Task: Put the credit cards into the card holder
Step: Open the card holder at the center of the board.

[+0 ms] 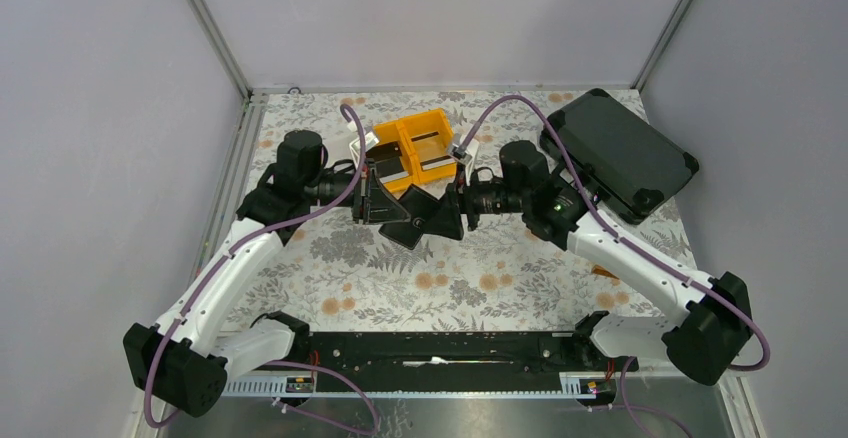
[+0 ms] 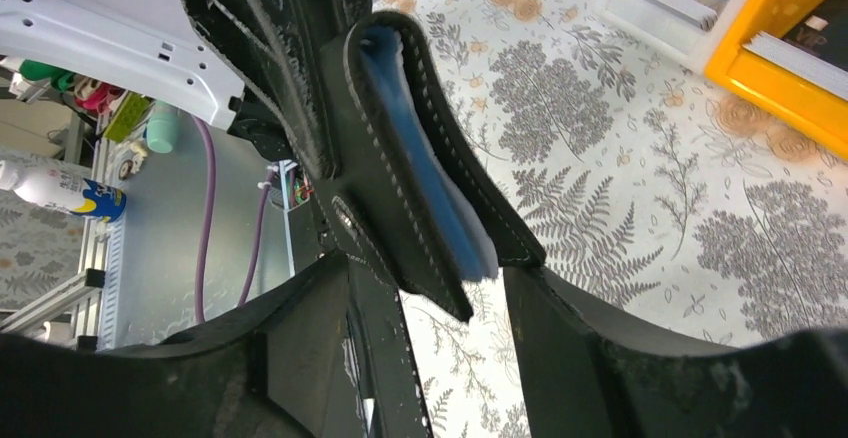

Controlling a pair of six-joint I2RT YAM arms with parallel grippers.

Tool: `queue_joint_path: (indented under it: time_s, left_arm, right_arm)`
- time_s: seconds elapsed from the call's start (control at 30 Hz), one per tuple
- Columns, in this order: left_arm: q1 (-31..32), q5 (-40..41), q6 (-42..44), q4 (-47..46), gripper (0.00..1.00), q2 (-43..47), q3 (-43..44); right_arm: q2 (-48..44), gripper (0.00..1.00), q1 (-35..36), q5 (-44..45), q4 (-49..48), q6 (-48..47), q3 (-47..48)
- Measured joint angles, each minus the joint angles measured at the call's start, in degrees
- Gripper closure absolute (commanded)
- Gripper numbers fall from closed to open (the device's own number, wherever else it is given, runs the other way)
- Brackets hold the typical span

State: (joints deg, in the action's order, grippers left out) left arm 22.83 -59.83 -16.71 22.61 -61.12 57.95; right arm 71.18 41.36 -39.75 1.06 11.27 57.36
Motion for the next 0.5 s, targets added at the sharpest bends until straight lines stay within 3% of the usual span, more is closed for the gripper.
queue_joint_path:
  time_s: [0.17,0.37,0.5]
  left_arm:
    - [-0.1,2.7,0.0,1.1,1.0,0.0,0.0]
    - [-0.3,4.1,0.0,1.4,1.0,-0.1,0.0]
    - [-0.3,4.6,0.0,1.6,1.0,-0.6,0.0]
  right_arm:
    - [-3.0,0.31,0.0,3.2,3.5,-2.0,0.0]
    - [-5.1,0.43,-0.2,4.0,6.0,-2.7,1.5]
    - [-3.9,0.45,-0.3,1.0,5.9,-1.7,2.8]
